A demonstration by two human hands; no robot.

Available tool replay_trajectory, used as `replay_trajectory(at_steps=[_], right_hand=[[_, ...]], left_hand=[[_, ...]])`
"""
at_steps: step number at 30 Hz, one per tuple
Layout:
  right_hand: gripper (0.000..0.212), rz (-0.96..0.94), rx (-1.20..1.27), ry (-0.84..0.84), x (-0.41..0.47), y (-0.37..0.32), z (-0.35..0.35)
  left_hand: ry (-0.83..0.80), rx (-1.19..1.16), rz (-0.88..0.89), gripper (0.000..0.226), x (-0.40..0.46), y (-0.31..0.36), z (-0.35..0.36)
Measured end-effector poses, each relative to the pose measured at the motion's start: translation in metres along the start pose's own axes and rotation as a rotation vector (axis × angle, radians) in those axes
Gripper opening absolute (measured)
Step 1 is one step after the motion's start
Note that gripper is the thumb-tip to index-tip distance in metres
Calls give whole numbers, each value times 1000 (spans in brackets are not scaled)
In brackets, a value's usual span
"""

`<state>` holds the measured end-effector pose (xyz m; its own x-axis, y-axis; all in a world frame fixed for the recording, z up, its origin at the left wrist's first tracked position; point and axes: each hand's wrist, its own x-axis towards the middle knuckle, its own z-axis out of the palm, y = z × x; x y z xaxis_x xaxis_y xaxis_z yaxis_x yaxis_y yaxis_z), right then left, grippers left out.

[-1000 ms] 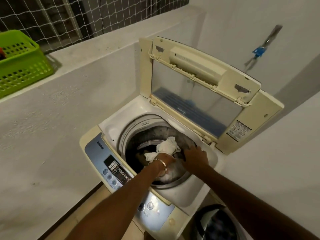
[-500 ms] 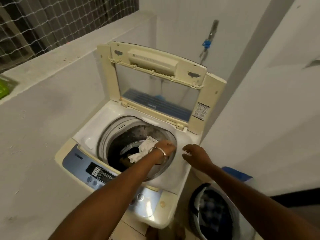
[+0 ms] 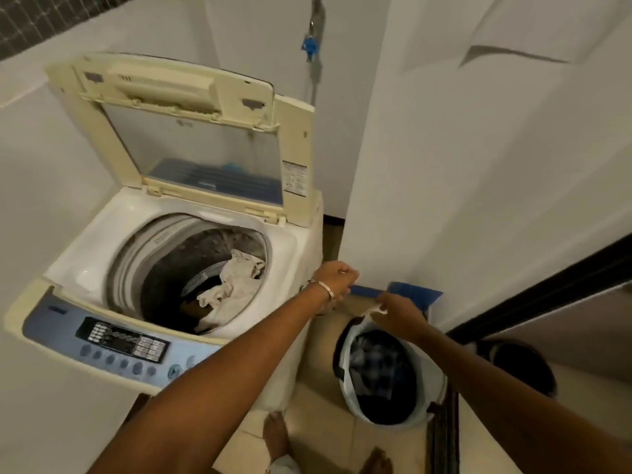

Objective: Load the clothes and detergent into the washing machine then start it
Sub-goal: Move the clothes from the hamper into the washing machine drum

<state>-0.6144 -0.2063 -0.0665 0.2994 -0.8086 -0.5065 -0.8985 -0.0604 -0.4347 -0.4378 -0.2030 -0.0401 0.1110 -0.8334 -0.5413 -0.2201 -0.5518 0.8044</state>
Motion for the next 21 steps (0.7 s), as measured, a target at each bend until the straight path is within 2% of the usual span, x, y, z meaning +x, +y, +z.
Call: replay_trajectory(at_steps=[5, 10, 17, 18, 21], right_hand=[[41, 49, 16, -33, -4, 82, 10], [30, 103, 29, -68, 19, 154, 41], [32, 205, 71, -139, 77, 218, 108], [32, 211, 93, -153, 87, 225, 117], [33, 262, 159, -155, 116, 246, 145]], left_hand=[[-20, 45, -67, 19, 8, -24, 73], [-60, 74, -184, 12, 37, -80, 122], [-44, 66, -295, 8, 117, -163, 183], [-36, 64, -304, 10, 130, -175, 192], [-26, 41, -359, 36, 166, -206, 214]])
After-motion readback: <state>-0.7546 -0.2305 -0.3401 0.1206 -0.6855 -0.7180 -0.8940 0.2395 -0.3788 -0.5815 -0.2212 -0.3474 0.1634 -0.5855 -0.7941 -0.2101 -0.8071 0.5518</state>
